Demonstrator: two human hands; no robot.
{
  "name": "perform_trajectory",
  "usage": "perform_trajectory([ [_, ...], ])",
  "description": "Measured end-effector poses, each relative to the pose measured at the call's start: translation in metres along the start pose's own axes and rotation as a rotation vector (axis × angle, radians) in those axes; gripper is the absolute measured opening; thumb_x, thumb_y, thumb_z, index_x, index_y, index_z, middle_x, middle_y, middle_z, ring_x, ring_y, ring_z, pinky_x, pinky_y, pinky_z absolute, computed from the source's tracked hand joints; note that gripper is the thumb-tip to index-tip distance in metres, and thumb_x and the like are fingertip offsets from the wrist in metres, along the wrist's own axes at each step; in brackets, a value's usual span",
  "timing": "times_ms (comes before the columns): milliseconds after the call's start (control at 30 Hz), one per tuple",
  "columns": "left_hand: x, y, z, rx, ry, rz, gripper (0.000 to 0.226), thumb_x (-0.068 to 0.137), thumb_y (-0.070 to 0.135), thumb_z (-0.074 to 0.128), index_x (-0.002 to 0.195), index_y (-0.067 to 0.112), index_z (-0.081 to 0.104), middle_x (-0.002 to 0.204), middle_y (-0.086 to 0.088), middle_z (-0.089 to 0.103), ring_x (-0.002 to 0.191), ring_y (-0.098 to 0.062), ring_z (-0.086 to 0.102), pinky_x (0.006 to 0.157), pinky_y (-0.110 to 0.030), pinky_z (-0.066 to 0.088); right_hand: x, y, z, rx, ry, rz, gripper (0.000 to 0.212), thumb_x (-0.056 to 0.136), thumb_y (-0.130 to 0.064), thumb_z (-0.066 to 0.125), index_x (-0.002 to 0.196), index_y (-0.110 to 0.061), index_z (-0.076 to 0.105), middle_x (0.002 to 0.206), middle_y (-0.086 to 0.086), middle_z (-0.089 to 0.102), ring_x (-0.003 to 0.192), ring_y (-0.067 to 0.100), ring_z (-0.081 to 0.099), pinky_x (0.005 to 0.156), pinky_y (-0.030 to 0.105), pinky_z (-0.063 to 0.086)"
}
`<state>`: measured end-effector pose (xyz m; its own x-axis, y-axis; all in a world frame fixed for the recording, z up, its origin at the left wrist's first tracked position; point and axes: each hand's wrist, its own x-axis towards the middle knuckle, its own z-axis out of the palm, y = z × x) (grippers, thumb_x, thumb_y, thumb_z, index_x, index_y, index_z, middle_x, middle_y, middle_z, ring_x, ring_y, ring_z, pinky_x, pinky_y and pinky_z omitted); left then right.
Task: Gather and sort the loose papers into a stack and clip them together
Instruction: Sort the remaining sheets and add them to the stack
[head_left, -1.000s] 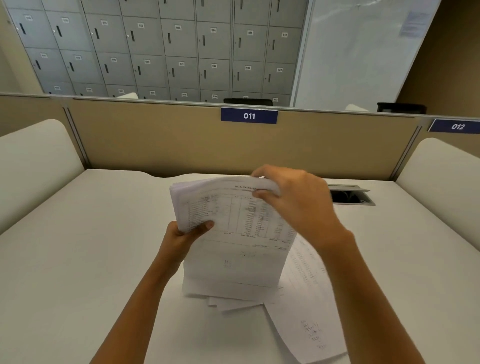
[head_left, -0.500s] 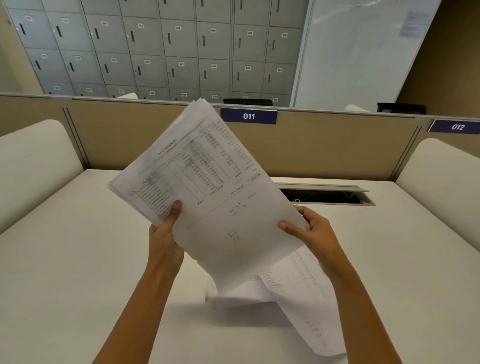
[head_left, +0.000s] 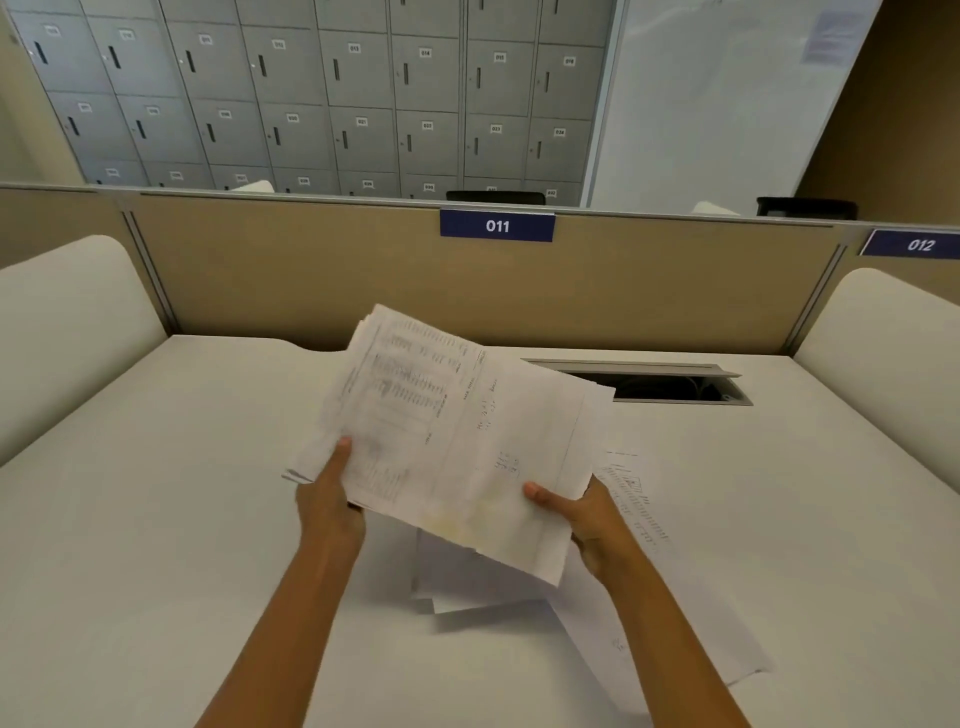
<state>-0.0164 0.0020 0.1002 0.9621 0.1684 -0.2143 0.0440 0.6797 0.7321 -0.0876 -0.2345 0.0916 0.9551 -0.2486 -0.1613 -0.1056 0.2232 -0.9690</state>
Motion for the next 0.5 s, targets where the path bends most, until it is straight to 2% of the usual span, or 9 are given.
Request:
perform_trajectory([
  [100,0.016,0.004,-0.027,0.359,0.006,-0.033,0.047,0.083,0.002,0.062,0.128,0.010,0.052,0.121,-0.013,0.059,0.093,-0.026,0.062,0.060,-0.023,0.058,0.012,0.005,-0.020,-0.129,0.076,0.130,0.069,0.063,-0.015,0.084,0.124,-0.014,0.050,0.117,0.007,0.064,0.101,0.029,0.062,0.075,0.040,0.055],
  [200,0.021,-0.006,-0.045,0.677,-0.015,-0.148,0.050,0.081,0.000,0.064,0.129,0.005,0.052,0.127,-0.020,0.056,0.101,-0.036,0.060,0.083,-0.037,0.053,0.018,0.018,-0.028,-0.180,0.113,0.248,0.061,0.071,0.002,0.075,0.126,-0.005,0.049,0.126,0.015,0.058,0.111,0.037,0.056,0.088,0.049,0.050],
  [267,0.017,-0.015,-0.051,0.849,-0.024,-0.171,0.050,0.081,-0.001,0.064,0.128,0.002,0.051,0.129,-0.018,0.055,0.106,-0.037,0.058,0.093,-0.040,0.048,0.019,0.026,-0.030,-0.205,0.158,0.278,0.061,0.075,0.009,0.067,0.130,-0.002,0.044,0.128,0.014,0.055,0.115,0.038,0.052,0.092,0.048,0.047],
  [333,0.013,-0.022,-0.052,1.006,-0.034,-0.136,0.034,0.083,-0.004,0.060,0.116,0.002,0.060,0.120,-0.010,0.058,0.098,-0.029,0.057,0.086,-0.033,0.046,0.019,0.033,-0.030,-0.290,0.229,0.264,0.062,0.081,0.008,0.057,0.137,-0.006,0.035,0.131,0.010,0.051,0.113,0.033,0.050,0.094,0.043,0.044],
  [367,0.009,-0.023,-0.050,1.075,-0.050,-0.121,0.024,0.084,-0.005,0.056,0.101,0.008,0.065,0.116,-0.012,0.059,0.093,-0.027,0.055,0.081,-0.030,0.043,0.019,0.035,-0.029,-0.360,0.250,0.246,0.059,0.084,0.005,0.052,0.139,-0.009,0.034,0.133,0.011,0.049,0.113,0.031,0.049,0.094,0.040,0.042],
  [400,0.008,-0.024,-0.047,1.142,-0.072,-0.104,0.025,0.086,-0.005,0.051,0.088,0.017,0.063,0.115,-0.013,0.060,0.092,-0.027,0.054,0.078,-0.029,0.041,0.018,0.036,-0.028,-0.428,0.257,0.224,0.056,0.088,0.003,0.047,0.140,-0.011,0.033,0.136,0.009,0.047,0.116,0.029,0.048,0.095,0.036,0.040],
  [433,0.009,-0.025,-0.045,1.217,-0.097,-0.106,0.027,0.087,-0.004,0.048,0.088,0.020,0.061,0.119,-0.015,0.059,0.094,-0.028,0.054,0.077,-0.029,0.041,0.018,0.038,-0.027,-0.497,0.265,0.202,0.054,0.091,0.001,0.042,0.142,-0.013,0.032,0.138,0.008,0.045,0.122,0.029,0.045,0.098,0.034,0.039],
  [467,0.009,-0.024,-0.042,1.299,-0.120,-0.103,0.028,0.088,-0.002,0.045,0.100,0.017,0.060,0.127,-0.016,0.056,0.101,-0.031,0.055,0.080,-0.031,0.042,0.018,0.040,-0.026,-0.571,0.272,0.186,0.054,0.092,0.000,0.039,0.144,-0.012,0.028,0.141,0.007,0.042,0.127,0.029,0.041,0.103,0.034,0.036],
  [500,0.011,-0.024,-0.041,1.383,-0.129,-0.101,0.036,0.090,-0.001,0.043,0.122,0.009,0.054,0.135,-0.017,0.050,0.112,-0.033,0.052,0.087,-0.032,0.043,0.018,0.041,-0.024,-0.650,0.277,0.185,0.056,0.093,0.000,0.036,0.146,-0.011,0.023,0.146,0.008,0.036,0.132,0.029,0.036,0.107,0.036,0.032],
])
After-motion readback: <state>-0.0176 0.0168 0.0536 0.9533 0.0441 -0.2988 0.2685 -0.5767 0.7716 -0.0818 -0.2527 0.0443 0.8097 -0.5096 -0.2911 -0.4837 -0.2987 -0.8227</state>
